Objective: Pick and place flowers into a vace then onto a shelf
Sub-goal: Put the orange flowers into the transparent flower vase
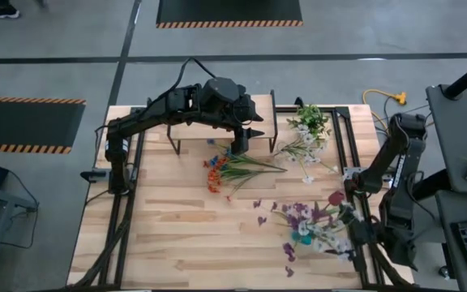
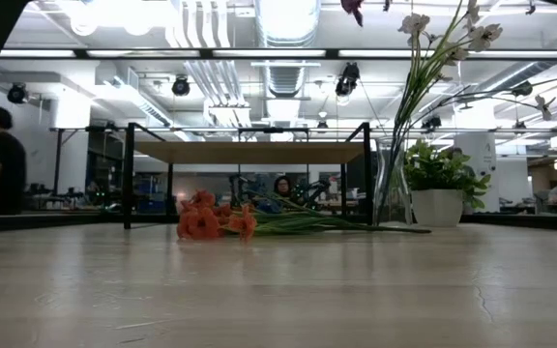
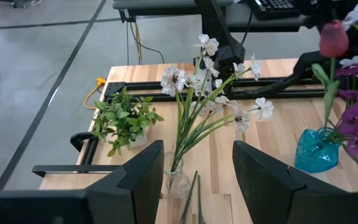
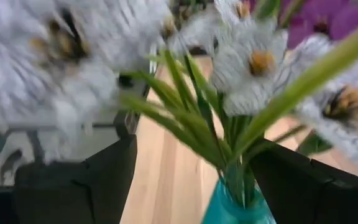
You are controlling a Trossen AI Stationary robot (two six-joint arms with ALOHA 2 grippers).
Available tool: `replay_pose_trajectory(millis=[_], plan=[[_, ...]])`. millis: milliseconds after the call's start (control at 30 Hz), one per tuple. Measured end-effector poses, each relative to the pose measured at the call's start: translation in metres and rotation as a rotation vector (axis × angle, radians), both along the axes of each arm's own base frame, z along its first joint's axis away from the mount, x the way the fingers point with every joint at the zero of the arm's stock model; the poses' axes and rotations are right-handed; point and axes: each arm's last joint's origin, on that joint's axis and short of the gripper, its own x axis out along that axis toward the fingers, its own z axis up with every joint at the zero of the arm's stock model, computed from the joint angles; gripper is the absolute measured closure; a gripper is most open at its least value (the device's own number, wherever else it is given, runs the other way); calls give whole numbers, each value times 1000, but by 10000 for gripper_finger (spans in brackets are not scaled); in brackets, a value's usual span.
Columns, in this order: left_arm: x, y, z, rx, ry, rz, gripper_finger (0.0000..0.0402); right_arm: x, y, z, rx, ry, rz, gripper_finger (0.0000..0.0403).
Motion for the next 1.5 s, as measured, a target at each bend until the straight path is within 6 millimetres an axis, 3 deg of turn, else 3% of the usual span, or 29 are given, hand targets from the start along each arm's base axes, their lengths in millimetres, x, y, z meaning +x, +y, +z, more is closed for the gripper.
replay_pose_trajectory(millis=[267,433,800,967,1200,1500], plan=[[0,0,0,0,2,0,226,-7,-21,-3,26,168,42,125],[-1,0,0,-1,10,0,226,-9,-27,5,41,282,-36,139],[-19,-1,15,24,-33,47,226,-16,-18,57,-70,445,-108,174],[-31,-2,25,15,-68,71,226,-16,-21,74,-181,467,-235,185],[-47,-5,56,25,-284,89,226,-12,-21,95,-232,243,-234,200],[-83,-8,70,134,-251,56,226,-10,-27,117,-290,-38,-239,211]])
